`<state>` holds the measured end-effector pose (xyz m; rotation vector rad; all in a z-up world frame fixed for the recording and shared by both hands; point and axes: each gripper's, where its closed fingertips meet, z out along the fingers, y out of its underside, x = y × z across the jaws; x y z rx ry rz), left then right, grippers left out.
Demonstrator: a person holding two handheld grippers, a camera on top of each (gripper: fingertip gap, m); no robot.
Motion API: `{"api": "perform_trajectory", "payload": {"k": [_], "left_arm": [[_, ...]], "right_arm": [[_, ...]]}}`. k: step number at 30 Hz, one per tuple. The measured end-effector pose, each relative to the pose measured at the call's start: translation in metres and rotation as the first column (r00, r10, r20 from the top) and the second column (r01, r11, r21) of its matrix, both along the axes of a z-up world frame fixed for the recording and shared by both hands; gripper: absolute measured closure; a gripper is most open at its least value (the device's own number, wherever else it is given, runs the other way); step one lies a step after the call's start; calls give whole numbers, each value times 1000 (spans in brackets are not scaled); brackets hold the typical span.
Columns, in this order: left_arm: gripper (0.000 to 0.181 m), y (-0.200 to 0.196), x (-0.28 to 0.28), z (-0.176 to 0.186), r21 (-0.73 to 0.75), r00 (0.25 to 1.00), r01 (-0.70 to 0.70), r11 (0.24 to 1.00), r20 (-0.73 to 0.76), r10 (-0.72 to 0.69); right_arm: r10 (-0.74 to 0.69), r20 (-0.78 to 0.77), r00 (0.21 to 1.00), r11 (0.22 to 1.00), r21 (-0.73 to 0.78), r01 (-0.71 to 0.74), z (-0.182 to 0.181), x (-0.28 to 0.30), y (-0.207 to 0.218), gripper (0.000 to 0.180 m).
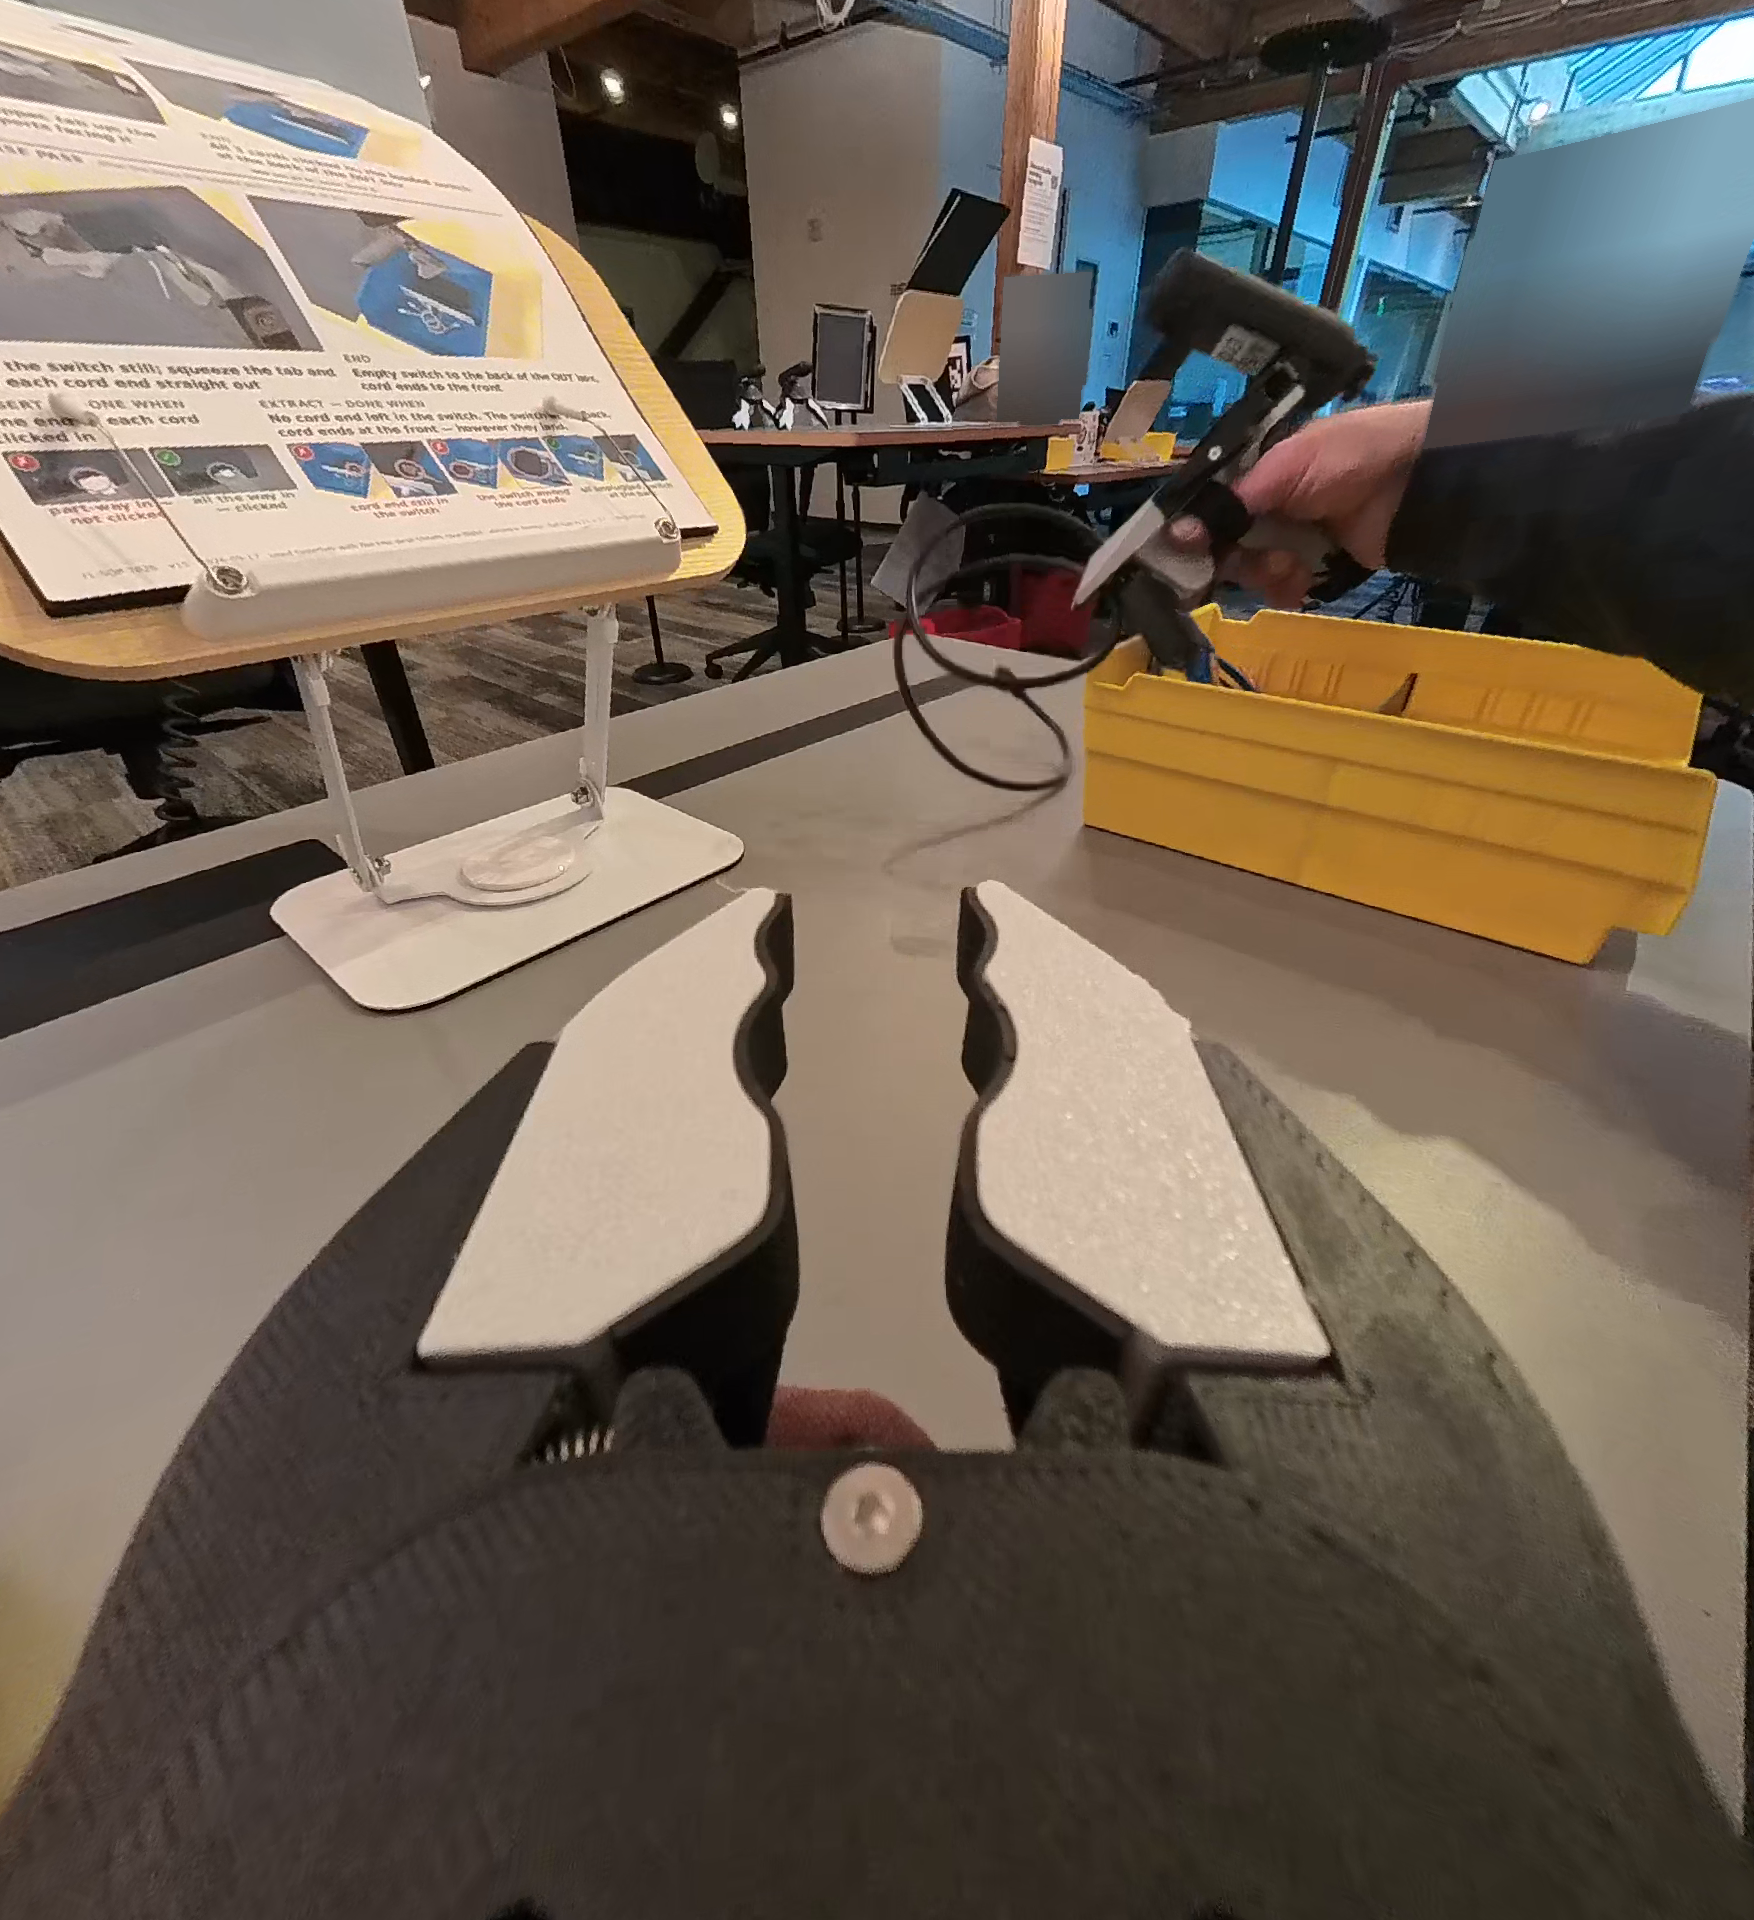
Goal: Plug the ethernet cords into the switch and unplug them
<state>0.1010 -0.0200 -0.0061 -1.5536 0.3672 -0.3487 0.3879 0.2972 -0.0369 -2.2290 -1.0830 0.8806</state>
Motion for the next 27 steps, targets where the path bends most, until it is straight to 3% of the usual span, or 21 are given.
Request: {"api": "perform_trajectory", "payload": {"k": [6,13,17,21,27], "left_arm": [[151,0,0,1,3,1000,-1,1000,2,1],[151,0,8,-1,3,1000,9,1000,-23,-9],[151,0,11,0,4,1000,13,1000,-23,-13],[151,-2,14,0,6,999,16,1000,-41,-16],[151,-3,14,2,11,999,14,1000,-41,-14]], "right_arm": [[-10,-163,987,952,301,59,69,7,-10,175],[-51,-200,978,836,527,151,122,36,-42,175],[-114,-185,976,835,514,194,118,50,-62,175],[-218,-193,957,841,461,284,93,72,-62,174],[-265,-178,948,842,437,317,55,85,-61,173]]}}
